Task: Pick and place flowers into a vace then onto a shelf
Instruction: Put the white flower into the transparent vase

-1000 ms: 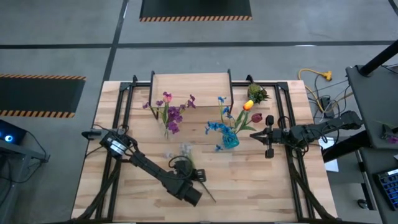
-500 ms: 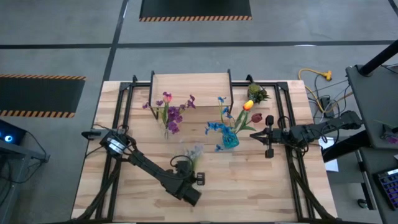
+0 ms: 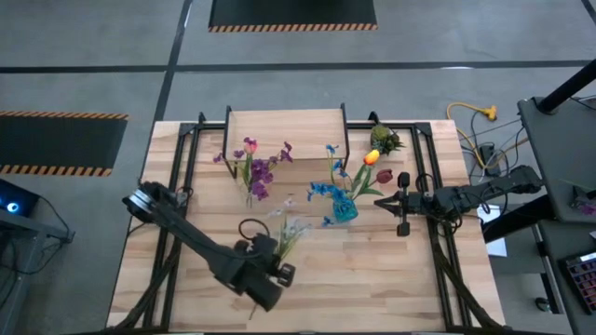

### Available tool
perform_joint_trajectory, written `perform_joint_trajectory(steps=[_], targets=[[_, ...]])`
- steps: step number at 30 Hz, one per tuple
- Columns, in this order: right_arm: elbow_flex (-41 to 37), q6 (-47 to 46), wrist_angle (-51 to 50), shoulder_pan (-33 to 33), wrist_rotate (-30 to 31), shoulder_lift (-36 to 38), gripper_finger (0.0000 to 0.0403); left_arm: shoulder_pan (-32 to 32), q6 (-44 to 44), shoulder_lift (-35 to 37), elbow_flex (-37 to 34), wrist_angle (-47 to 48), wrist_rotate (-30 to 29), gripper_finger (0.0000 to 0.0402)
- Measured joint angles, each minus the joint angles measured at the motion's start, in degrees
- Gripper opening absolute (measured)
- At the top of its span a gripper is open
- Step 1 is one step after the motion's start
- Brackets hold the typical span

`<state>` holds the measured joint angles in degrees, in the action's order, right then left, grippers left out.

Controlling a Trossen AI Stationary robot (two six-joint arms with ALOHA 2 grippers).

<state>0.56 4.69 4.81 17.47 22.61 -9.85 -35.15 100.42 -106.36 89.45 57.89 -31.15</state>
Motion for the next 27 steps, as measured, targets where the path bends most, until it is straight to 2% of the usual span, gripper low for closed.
perform_joint_trajectory(steps=[7, 12, 18, 20, 23, 27], targets=[[0.0, 0.0, -0.01, -0.01, 0.0, 0.0, 0.0009, -3.39, -18.13, 6.52, -0.35, -0.43, -12.15, 0.0], [0.0, 0.02, -0.01, 0.0, -0.01, 0.0, 0.0008, -4.89, -28.16, 8.37, -1.28, -0.4, -20.03, 0.0], [0.0, 0.32, 0.03, 0.01, -0.01, 0.0, 0.0008, -4.98, -36.05, 9.57, -3.91, -3.5, -28.41, 0.0], [0.0, 0.47, 0.06, 0.01, 0.0, 0.0, 0.0008, -4.73, -39.47, 10.33, -5.75, -8.4, -29.73, 0.0], [0.0, 1.26, 0.06, 0.0, 0.0, 0.0, 0.0008, -4.23, -47.57, 11.53, -9.74, -20.57, -30.11, 0.0], [0.0, 1.53, 0.08, -0.01, 0.02, 0.0, 0.0008, -3.3, -63.12, 13.73, -16.86, -41.97, -25.77, 0.0]])
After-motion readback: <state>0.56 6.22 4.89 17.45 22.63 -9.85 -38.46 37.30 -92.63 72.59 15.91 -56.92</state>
